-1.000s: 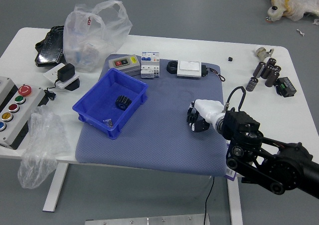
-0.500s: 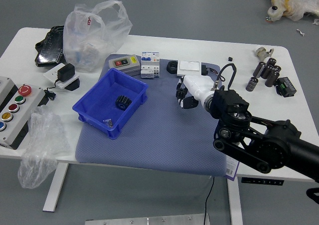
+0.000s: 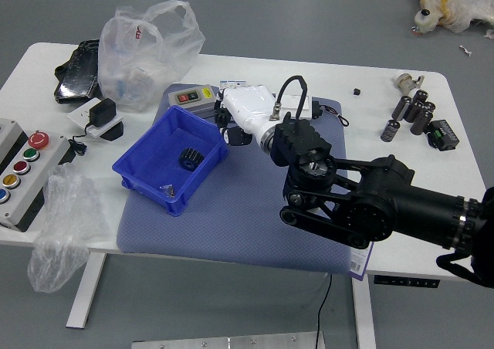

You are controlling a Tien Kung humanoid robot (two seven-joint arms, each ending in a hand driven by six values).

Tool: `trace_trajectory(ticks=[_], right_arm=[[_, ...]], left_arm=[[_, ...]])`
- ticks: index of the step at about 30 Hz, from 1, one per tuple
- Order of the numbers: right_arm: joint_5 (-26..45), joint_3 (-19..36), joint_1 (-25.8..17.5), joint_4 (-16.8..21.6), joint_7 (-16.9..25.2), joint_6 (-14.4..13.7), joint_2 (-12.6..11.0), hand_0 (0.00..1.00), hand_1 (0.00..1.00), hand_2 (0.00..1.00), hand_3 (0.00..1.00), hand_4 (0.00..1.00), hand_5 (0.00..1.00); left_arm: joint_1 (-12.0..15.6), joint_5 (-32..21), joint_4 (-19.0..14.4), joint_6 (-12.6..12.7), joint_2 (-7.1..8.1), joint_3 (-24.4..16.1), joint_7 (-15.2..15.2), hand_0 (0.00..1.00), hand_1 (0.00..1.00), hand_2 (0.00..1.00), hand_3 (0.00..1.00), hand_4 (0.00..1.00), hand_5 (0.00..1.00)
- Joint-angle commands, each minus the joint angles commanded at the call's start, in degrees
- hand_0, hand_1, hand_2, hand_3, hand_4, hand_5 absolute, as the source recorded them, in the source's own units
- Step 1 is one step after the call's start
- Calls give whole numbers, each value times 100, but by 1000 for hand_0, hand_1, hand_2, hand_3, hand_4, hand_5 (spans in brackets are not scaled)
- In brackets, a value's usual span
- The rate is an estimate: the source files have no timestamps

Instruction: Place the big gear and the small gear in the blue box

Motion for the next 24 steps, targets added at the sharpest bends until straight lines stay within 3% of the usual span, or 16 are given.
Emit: trace_trajectory(ticks=[3, 8, 9, 14, 15, 20, 21, 24], right_arm=[[219, -310, 60, -95, 311, -329, 157, 308, 335, 377, 550, 441, 8], [347, -509, 80, -174, 606, -561, 279, 308, 335, 377, 550, 441, 8], [348, -511, 77, -184, 623, -568, 282, 368, 431, 536, 615, 448, 2], [481, -494, 61, -280, 659, -532, 282, 368, 431, 536, 615, 448, 2], [517, -488, 52, -304, 643, -494, 282, 569, 698, 817, 772, 600, 187], [620, -476, 21, -375, 621, -416, 268, 569, 698, 817, 772, 600, 187], [630, -471, 14, -383, 622, -414, 264, 640, 760, 894, 892, 681, 225], [656, -441, -7, -395, 631, -421, 253, 640, 760, 894, 892, 681, 225]], left_arm=[[-15, 22, -1, -7, 1, -7, 3, 630, 475, 535, 712, 752, 513], [-35, 8, 0, -10, 5, 19, -13, 630, 475, 535, 712, 752, 513], [-35, 4, 0, -10, 6, 22, -14, 630, 475, 535, 713, 752, 515], [-29, 29, -4, -19, 5, 2, 4, 630, 475, 535, 713, 752, 515], [-30, 31, -3, -20, 5, 1, 3, 630, 475, 535, 713, 752, 515], [-36, 40, -1, -22, 8, 2, -4, 630, 475, 535, 713, 752, 515], [-35, 41, -1, -22, 9, 1, -4, 630, 474, 535, 713, 751, 514], [-29, 55, -1, -24, 10, -10, 4, 630, 474, 535, 713, 751, 514]])
